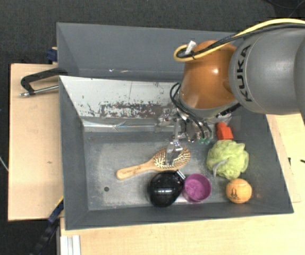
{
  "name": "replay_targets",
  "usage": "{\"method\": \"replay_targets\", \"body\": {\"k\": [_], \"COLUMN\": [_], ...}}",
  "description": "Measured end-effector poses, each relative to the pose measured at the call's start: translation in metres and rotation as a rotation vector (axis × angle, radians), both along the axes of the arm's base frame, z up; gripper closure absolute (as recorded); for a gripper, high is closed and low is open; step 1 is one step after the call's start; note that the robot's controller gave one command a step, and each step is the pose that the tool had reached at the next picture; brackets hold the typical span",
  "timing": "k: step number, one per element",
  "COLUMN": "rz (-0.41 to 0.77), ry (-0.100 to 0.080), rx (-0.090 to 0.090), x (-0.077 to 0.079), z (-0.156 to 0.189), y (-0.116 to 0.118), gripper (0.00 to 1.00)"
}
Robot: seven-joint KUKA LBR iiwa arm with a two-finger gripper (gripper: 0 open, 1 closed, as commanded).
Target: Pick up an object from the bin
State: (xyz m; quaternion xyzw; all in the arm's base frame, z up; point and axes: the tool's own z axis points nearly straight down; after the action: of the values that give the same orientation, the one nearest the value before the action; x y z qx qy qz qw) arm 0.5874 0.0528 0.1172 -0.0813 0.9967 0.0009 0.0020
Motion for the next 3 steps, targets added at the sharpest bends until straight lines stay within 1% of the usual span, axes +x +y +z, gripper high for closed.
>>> {"method": "replay_targets", "body": {"k": [1,2,3], "rz": [0.25,0.29,0.29], "ry": [-0.007,-0.004,-0.004], "rx": [-0.002,-0.002,-0.002], "x": [-0.011,-0.017,-0.017], "z": [-0.014,-0.042,-0.042], "y": [0.002,0.026,0.026], "gripper": [0.0,1.0,1.0]}}
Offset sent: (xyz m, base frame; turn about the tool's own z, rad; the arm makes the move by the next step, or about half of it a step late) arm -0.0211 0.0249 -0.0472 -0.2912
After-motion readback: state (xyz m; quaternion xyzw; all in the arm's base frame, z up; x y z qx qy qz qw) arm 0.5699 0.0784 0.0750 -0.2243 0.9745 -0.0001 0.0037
